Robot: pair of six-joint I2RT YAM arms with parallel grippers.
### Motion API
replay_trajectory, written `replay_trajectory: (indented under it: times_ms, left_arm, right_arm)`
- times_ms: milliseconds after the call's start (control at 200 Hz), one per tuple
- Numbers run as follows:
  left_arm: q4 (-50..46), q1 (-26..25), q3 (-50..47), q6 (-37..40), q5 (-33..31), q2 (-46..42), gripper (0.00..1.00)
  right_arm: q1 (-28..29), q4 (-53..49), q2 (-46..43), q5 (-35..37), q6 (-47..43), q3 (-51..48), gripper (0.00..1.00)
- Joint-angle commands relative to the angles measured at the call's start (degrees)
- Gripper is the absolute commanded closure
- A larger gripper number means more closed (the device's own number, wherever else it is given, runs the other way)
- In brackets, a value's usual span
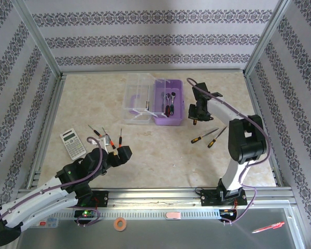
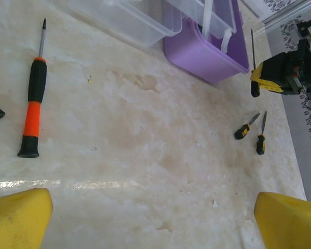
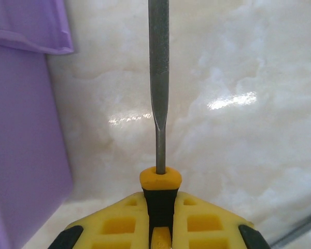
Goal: Pack the tool kit
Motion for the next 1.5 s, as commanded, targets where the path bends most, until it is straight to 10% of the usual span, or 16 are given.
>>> replay_trajectory:
  times_ms: [0,754,1499]
  left_arm:
    - [-2.43,0.82,1.21,1.03,-1.01,-1.10,0.00]
    - [25.70,0.82,-14.08,-11.90,-5.10,5.79,0.00]
    - [56.20,0.82,-13.61,-1.56,2.54,23.14,0.00]
  right_arm:
    - [0.54,-1.04,-3.67,-1.25,-1.19,-1.81,0.89]
    - [8.68,1.56,-1.46,-9.64,3.38,11.89,0.91]
    - [12.93,7.69,18.47,-24.96,11.07,28.79,0.92]
